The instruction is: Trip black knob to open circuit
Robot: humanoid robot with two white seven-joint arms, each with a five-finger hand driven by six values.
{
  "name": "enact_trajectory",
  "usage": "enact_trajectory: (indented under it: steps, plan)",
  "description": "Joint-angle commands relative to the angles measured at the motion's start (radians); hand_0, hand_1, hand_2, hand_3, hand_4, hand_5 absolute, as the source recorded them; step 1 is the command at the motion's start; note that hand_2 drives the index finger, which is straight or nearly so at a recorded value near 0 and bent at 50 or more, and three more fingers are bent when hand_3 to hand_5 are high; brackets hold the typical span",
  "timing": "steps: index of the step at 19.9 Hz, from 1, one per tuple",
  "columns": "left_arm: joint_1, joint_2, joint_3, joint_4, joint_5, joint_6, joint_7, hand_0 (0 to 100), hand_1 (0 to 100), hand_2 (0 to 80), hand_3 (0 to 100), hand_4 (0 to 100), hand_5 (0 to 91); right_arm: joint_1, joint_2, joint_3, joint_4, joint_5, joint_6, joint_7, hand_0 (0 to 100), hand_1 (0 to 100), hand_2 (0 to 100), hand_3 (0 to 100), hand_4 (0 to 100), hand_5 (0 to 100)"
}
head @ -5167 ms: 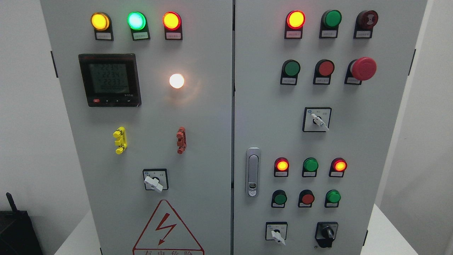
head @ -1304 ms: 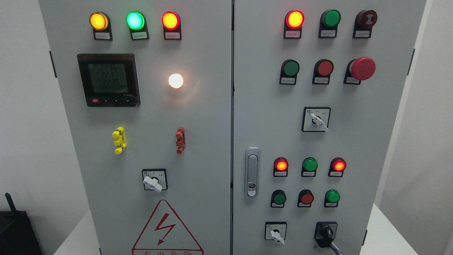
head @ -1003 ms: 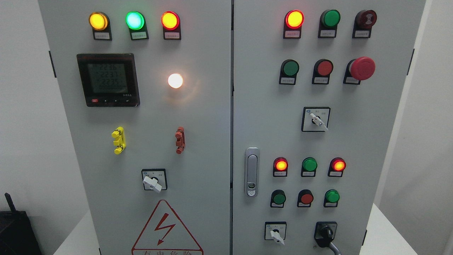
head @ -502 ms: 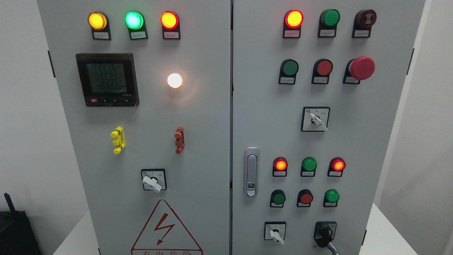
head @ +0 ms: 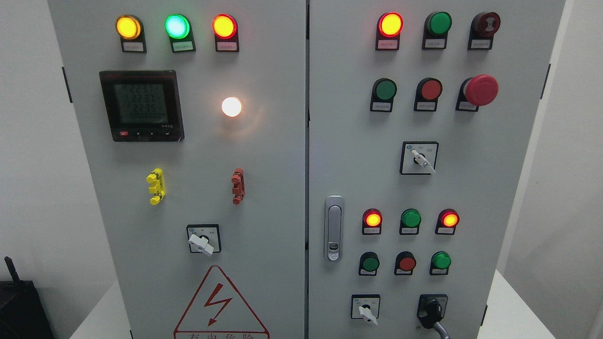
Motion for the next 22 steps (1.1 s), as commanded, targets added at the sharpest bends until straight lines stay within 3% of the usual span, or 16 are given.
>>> enact_trajectory:
  steps: [1,22]
  plan:
    - [0.0,0.0,-0.001,-0.016,0.0,0.0,0.001,12,39,0.0,0,0,0.0,0.003,0.006,0.014,-0.014,0.0,-0.002,0.006,0,0,2,100,100,100]
    - [0.0,0.0,0.001,-0.016,0.0,0.0,0.001,12,39,0.0,0,0,0.0,-0.001,0.006,0.014,-0.027,-0.001,-0.008,0.006,0,0,3,100,100,100]
